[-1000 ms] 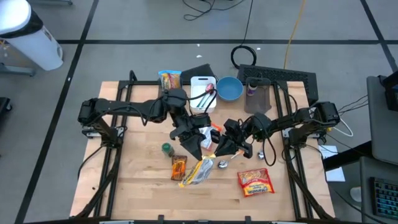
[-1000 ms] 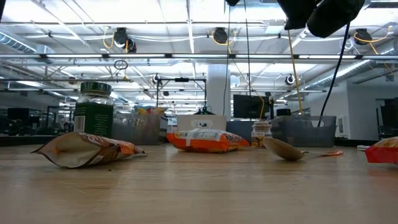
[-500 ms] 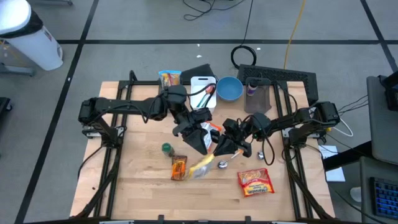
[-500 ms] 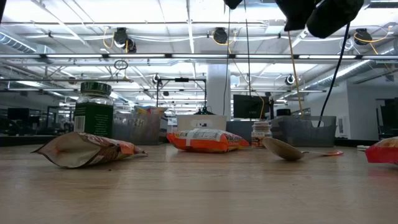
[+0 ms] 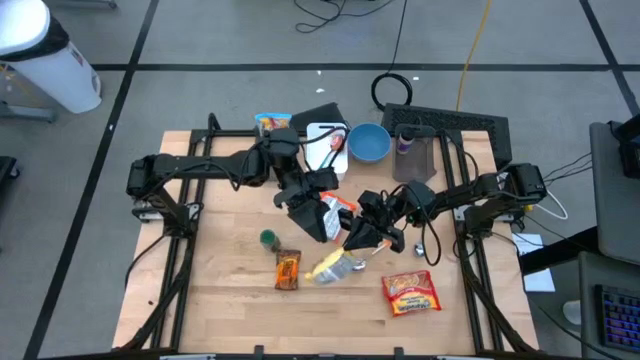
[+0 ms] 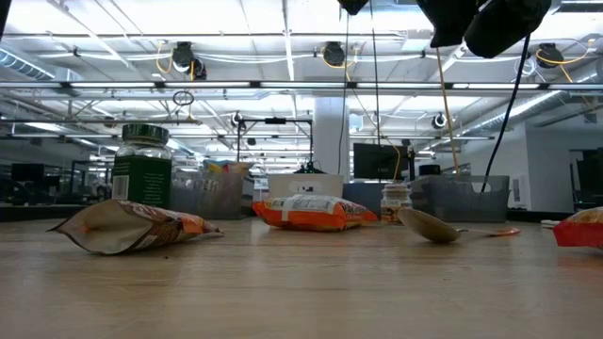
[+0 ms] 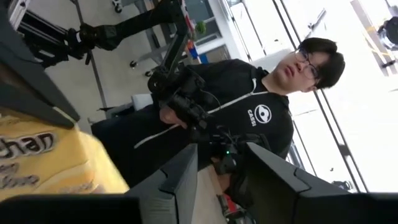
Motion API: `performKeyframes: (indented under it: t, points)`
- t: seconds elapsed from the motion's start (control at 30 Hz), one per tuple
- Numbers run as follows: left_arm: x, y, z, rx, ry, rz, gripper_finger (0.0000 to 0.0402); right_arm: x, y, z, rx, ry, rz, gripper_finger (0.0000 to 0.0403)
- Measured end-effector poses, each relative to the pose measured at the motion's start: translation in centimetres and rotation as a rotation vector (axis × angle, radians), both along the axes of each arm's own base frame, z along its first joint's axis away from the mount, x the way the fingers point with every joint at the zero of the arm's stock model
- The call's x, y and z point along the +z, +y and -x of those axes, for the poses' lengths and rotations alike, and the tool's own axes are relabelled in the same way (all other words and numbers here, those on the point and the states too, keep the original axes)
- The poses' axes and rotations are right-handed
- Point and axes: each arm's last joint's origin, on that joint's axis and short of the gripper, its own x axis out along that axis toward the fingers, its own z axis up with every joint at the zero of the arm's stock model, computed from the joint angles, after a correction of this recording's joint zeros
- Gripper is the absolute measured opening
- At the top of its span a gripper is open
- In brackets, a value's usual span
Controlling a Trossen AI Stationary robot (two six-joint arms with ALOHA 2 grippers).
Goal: Pick & Place Food Item
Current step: Put the yellow noodle pack into the left black bin
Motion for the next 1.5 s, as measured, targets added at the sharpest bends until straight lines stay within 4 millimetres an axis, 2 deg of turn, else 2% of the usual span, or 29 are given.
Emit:
performKeyframes:
  t: [0.2, 0.43, 0.63, 0.77, 0.93, 1.2, 1.4, 1.5]
  points:
    - [0.0, 1.2, 0.2, -0.015, -0.006, -0.007, 0.0135, 0.4, -0.9, 0.2, -0.033, 0.056, 0.002, 0.0]
    - [0.4, 3.1, 0.9, 0.051, -0.097, -0.059, 0.0109, 2.3, -2.0, 2.7, -0.109, 0.201, 0.1, 0.0]
    - [0.7, 5.5, 3.3, 0.193, -0.129, -0.163, 0.0091, 4.2, -2.5, 5.3, -0.193, 0.228, 0.126, 0.0]
    - [0.6, 6.4, 5.1, 0.373, -0.139, -0.335, 0.009, 5.0, -2.6, 6.3, -0.235, 0.226, 0.119, 0.0]
    - [0.2, 5.9, 5.8, 0.529, -0.131, -0.555, 0.009, 4.4, -2.6, 5.9, -0.253, 0.27, 0.114, 0.0]
    - [0.0, 4.3, 5.4, 0.616, -0.105, -0.651, 0.009, 3.4, -2.7, 4.9, -0.249, 0.31, 0.111, 0.0]
    - [0.0, 4.1, 5.1, 0.76, -0.11, -0.787, 0.009, 3.4, -2.8, 4.9, -0.246, 0.311, 0.112, 0.0]
    - [0.4, 4.2, 4.9, 0.786, -0.172, -0.815, 0.009, 3.4, -2.9, 4.9, -0.25, 0.311, 0.111, 0.0]
